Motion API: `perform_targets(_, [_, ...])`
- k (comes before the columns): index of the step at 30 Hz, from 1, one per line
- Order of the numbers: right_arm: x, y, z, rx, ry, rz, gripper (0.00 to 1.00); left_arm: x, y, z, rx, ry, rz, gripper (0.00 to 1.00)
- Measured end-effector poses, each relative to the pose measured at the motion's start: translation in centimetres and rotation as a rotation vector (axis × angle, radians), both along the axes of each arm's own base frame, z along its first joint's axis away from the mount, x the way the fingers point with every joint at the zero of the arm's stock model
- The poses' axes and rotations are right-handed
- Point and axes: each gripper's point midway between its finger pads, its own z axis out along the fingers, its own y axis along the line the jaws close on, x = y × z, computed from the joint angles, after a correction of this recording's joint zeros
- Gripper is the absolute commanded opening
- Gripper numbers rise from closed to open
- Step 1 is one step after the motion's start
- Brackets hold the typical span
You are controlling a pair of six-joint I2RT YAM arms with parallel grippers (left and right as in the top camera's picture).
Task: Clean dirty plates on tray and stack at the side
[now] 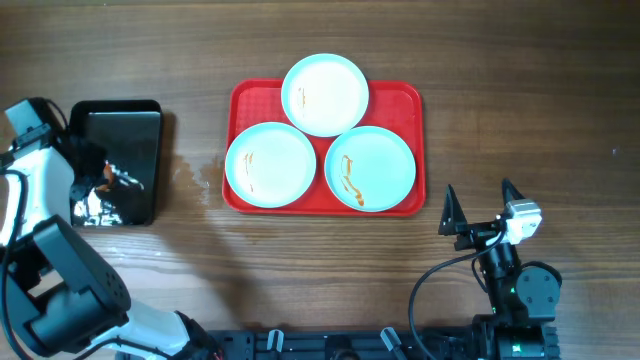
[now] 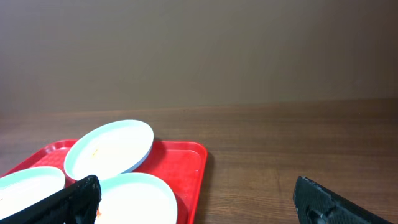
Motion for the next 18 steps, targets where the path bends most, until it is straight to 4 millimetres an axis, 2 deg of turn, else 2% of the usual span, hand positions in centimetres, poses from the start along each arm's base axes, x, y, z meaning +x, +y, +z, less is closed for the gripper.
perform_targets(4, [0.0,0.0,0.0,0.0,0.0,0.0,1.0,0.1,-0.6,-1.4,-0.021,0.03,-0.014,0.26])
perform_targets(6, [0.0,0.0,0.0,0.0,0.0,0.0,1.0,0.1,-1.0,-3.4,-0.048,0.07,-0.018,0.75])
perform_targets(8, [0.0,0.0,0.0,0.0,0.0,0.0,1.0,0.0,-1.4,-4.6,-0.062,0.098,-0.028,0.75])
perform_targets(9, [0.0,0.0,0.0,0.0,0.0,0.0,1.0,0.0,-1.6,-5.2,-0.068,0.109,-0.032,0.8])
perform_targets(10, [0.0,0.0,0.0,0.0,0.0,0.0,1.0,0.0,-1.7,-5.4,-0.071,0.113,-0.032,0.9])
perform_targets(12, [0.0,0.0,0.0,0.0,0.0,0.0,1.0,0.1,-1.7,-5.6,-0.07,0.116,-0.041,0.95])
perform_targets(14, [0.0,0.0,0.0,0.0,0.0,0.0,1.0,0.4,-1.6,-5.5,-0.066,0.105,-0.037,0.9])
perform_targets(15, [0.0,0.0,0.0,0.0,0.0,0.0,1.0,0.4,-1.6,-5.5,-0.064,0.103,-0.037,0.62])
perform_targets(18, [0.0,0.0,0.0,0.0,0.0,0.0,1.0,0.5,-1.5,-5.4,-0.062,0.097,-0.034,0.12])
